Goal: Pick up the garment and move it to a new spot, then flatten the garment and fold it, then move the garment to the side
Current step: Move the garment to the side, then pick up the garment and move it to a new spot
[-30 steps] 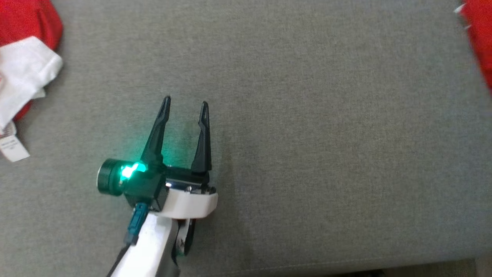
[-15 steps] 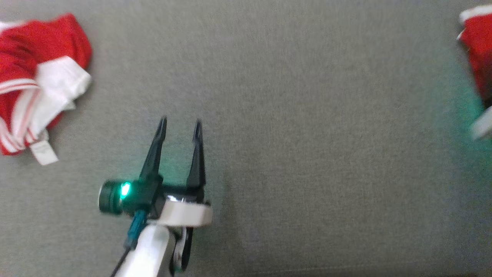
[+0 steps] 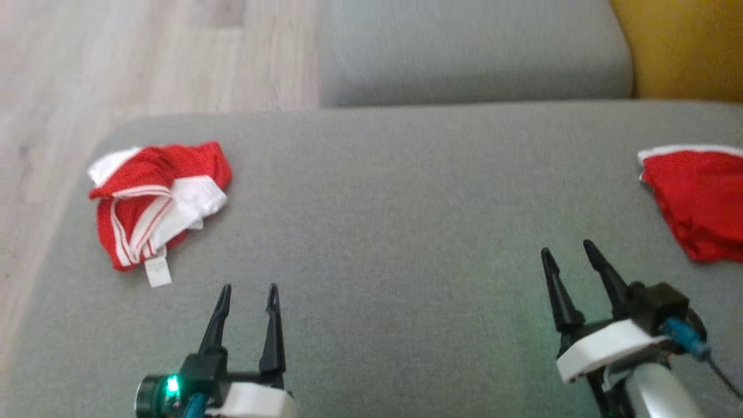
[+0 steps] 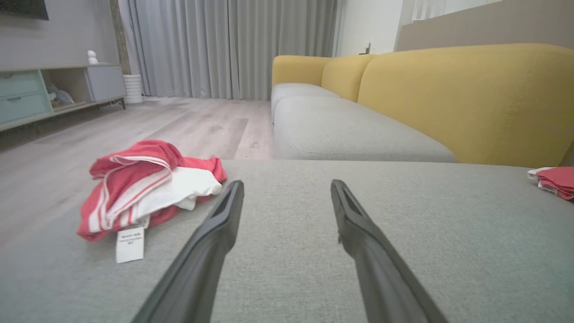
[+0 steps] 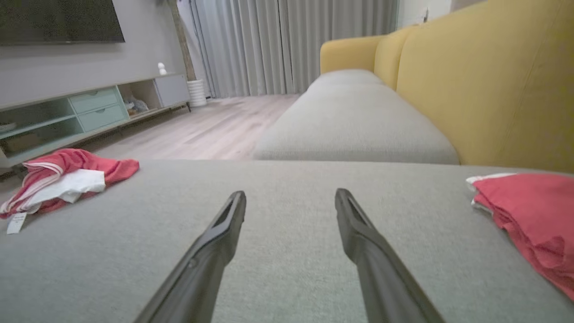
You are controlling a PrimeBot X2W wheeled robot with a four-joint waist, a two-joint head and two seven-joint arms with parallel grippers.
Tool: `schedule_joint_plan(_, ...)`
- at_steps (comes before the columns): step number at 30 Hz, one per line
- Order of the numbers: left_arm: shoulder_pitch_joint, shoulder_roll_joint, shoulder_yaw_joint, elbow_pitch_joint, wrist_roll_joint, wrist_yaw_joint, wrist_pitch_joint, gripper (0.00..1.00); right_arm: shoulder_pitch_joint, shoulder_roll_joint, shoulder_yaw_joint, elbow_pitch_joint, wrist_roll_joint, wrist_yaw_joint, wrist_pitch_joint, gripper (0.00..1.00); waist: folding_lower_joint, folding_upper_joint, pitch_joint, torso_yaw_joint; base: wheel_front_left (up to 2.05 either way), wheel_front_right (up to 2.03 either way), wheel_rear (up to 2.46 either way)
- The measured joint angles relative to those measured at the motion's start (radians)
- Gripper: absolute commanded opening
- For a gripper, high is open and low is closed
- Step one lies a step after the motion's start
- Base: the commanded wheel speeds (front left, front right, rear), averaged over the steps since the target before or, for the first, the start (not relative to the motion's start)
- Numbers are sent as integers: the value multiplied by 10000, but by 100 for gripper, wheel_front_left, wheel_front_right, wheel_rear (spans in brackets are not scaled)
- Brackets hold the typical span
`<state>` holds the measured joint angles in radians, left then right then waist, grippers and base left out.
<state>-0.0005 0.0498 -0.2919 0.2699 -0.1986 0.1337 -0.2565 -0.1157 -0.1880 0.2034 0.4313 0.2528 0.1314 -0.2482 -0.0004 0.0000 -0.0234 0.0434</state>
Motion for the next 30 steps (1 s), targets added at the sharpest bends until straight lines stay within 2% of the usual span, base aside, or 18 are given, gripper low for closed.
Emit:
schedule_joint_plan(2,341,4,303,-82,163,-31,0,100,587,483,-435,-564,-621,2,-2,100,0,0,-472,114,0,0,0)
schedule_joint_plan(6,986,13,706,-291,267,-29,0,100,1581,851,-897,-1099,-876,0,-27,100,1,0,-898,203,0,0,0)
schedule_joint_plan(12,1677,23,1049,-518,435,-113,0,100,2365,991,-1241,-1306,-926,0,-27,100,3,0,-1200,223,0,0,0)
schedule_joint_plan(30,1756,23,1300,-583,754,-211,0,100,2520,1183,-1488,-1333,-984,0,-27,100,4,0,-1123,314,0,0,0)
